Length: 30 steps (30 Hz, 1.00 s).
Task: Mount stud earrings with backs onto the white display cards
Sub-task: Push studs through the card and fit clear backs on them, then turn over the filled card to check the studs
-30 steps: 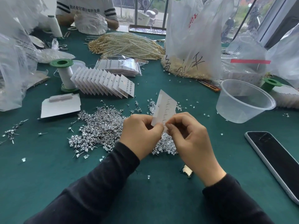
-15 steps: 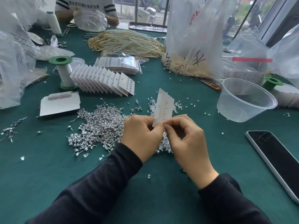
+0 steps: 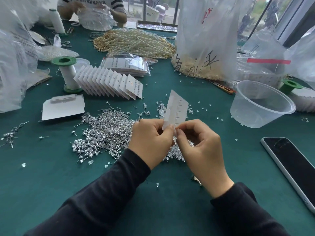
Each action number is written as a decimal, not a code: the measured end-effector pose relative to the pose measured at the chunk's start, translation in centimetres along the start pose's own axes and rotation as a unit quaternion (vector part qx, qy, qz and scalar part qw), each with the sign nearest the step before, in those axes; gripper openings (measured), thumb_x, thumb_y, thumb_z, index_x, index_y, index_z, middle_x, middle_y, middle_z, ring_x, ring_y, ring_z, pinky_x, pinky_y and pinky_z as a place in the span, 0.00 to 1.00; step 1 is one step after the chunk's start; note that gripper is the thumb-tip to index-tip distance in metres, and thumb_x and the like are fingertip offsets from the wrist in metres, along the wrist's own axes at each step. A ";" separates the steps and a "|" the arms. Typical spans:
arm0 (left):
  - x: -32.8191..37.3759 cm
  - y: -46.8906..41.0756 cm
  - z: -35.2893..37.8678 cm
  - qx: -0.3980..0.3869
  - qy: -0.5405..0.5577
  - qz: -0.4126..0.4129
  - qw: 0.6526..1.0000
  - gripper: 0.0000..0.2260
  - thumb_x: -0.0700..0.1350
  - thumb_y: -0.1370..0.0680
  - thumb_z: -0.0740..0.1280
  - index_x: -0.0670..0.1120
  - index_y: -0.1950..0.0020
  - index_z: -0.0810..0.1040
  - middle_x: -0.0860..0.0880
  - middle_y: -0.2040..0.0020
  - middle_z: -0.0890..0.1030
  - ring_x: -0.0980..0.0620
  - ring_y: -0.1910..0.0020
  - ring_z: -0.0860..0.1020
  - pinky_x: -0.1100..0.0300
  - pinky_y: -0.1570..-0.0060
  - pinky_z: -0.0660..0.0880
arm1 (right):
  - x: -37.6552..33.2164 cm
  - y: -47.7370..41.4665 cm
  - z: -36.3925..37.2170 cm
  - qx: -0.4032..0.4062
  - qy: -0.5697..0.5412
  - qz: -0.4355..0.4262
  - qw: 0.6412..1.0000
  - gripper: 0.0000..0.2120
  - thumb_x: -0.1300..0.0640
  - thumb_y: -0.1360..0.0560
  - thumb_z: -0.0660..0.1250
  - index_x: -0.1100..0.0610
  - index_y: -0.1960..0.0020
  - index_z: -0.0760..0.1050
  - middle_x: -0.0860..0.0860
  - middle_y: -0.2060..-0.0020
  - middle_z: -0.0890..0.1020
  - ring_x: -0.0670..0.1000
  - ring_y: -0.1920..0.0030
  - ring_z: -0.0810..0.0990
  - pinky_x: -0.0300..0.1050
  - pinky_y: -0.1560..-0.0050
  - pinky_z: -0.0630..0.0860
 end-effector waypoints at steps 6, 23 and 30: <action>0.4 0.0 -0.5 0.013 -0.047 0.021 0.999 0.17 0.47 0.33 0.60 0.33 0.67 0.77 0.33 0.70 0.77 0.37 0.71 0.76 0.47 0.72 0.75 | -0.8 0.3 0.6 -0.005 0.039 -0.045 0.998 0.03 0.67 0.31 0.66 0.61 0.61 0.78 0.51 0.66 0.79 0.47 0.64 0.78 0.39 0.62 0.76; -4.4 0.6 -16.6 0.092 -0.165 -0.133 0.973 0.11 0.38 0.26 0.66 0.51 0.66 0.79 0.53 0.75 0.80 0.60 0.80 0.74 0.66 0.75 0.75 | -2.0 -0.6 2.9 -0.147 -0.102 0.018 0.984 0.08 0.68 0.27 0.66 0.56 0.57 0.78 0.50 0.59 0.82 0.45 0.57 0.79 0.33 0.55 0.73; -5.3 0.2 -15.9 0.090 -0.111 -0.206 0.968 0.07 0.41 0.30 0.73 0.38 0.58 0.79 0.44 0.70 0.80 0.52 0.76 0.77 0.60 0.70 0.78 | -2.5 -0.3 5.4 -0.245 -0.030 0.035 0.969 0.09 0.62 0.26 0.67 0.49 0.53 0.79 0.44 0.58 0.83 0.43 0.55 0.81 0.35 0.54 0.75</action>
Point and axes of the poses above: each hand's wrist, its own y-axis away from the middle knuckle, its own z-axis out of the palm, x = y × z, the point moved 8 cm from there along -y, towards the middle knuckle
